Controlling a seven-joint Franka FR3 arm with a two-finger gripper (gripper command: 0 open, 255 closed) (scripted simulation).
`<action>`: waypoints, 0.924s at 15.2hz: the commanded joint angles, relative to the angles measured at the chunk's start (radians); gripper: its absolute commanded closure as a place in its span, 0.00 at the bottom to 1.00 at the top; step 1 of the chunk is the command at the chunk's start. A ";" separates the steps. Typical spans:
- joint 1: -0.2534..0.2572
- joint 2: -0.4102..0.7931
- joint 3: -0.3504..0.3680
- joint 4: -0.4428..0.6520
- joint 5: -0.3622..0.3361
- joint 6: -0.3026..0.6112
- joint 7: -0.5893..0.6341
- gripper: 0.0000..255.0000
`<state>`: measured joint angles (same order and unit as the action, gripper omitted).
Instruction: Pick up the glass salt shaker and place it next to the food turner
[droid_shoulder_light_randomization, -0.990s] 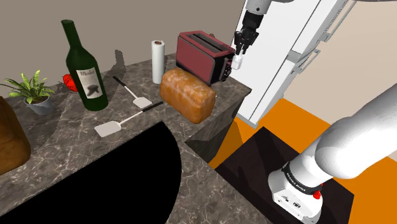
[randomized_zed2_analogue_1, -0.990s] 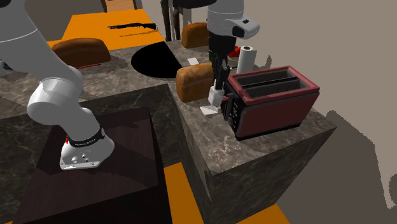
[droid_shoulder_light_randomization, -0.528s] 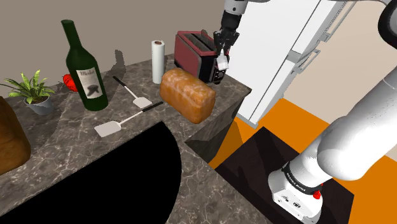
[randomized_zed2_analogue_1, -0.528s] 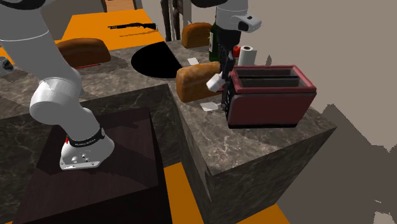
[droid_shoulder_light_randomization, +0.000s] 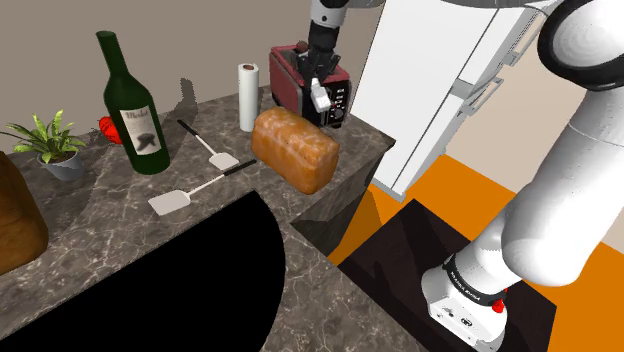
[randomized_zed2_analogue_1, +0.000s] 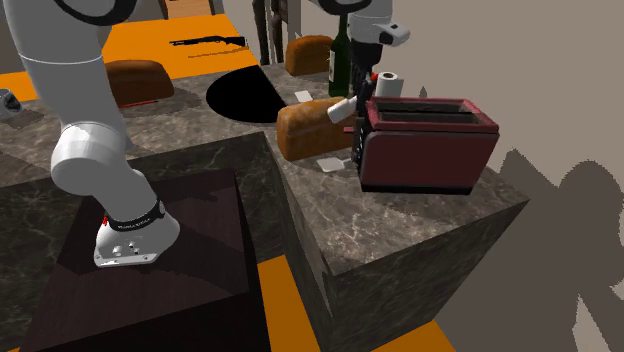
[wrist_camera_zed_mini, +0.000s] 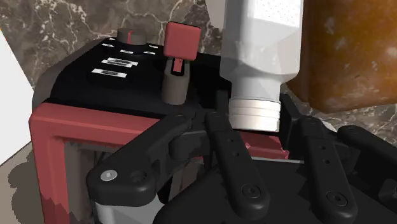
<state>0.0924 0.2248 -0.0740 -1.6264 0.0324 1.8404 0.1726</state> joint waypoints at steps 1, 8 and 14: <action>0.020 0.047 0.014 0.055 0.000 -0.007 0.035 1.00; 0.089 0.266 0.050 0.337 -0.004 -0.068 0.143 1.00; 0.136 0.467 0.064 0.606 -0.009 -0.135 0.207 1.00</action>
<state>0.2251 0.6771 -0.0106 -1.0319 0.0232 1.7022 0.3752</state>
